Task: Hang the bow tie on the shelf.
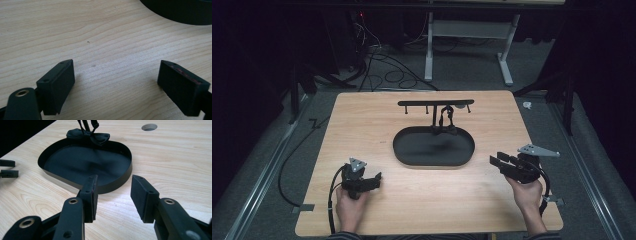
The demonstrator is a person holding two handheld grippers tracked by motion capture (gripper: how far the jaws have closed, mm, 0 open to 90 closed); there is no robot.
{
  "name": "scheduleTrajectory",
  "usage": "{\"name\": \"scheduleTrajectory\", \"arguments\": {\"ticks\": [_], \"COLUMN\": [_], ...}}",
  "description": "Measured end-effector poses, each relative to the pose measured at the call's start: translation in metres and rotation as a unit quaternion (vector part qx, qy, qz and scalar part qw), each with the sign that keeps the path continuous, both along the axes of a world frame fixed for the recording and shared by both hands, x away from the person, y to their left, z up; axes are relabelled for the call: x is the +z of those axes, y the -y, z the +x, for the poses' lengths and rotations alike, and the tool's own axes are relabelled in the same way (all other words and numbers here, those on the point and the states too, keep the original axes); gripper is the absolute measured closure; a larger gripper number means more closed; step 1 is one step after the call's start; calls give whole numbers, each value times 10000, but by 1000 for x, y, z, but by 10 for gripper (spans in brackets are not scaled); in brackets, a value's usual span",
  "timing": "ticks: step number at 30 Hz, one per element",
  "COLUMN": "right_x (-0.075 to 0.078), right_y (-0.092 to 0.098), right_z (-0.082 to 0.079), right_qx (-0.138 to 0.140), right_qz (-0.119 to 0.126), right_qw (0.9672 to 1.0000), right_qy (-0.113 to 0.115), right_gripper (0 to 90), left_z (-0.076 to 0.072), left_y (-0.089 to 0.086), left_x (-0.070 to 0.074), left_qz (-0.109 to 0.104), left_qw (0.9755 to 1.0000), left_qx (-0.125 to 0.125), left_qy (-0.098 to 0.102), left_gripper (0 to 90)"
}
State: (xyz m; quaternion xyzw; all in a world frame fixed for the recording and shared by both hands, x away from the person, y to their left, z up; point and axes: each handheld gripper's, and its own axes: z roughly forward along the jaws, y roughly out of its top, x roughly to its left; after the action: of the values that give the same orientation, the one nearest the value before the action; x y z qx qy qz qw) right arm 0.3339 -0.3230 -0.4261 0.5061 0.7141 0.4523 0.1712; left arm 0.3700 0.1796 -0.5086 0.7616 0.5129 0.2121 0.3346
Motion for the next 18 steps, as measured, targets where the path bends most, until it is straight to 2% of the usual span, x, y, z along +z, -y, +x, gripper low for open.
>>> {"name": "scheduleTrajectory", "arguments": {"ticks": [18], "right_x": [-19], "right_y": [-6], "right_z": [-3], "right_qx": [29], "right_qz": [31], "right_qw": [9998], "right_qy": [-208], "right_gripper": [588], "left_z": [0], "left_y": [0], "left_x": [0], "left_qz": [-3], "left_qw": [10000], "left_qx": [0], "left_qy": [-4], "left_gripper": [148]}}
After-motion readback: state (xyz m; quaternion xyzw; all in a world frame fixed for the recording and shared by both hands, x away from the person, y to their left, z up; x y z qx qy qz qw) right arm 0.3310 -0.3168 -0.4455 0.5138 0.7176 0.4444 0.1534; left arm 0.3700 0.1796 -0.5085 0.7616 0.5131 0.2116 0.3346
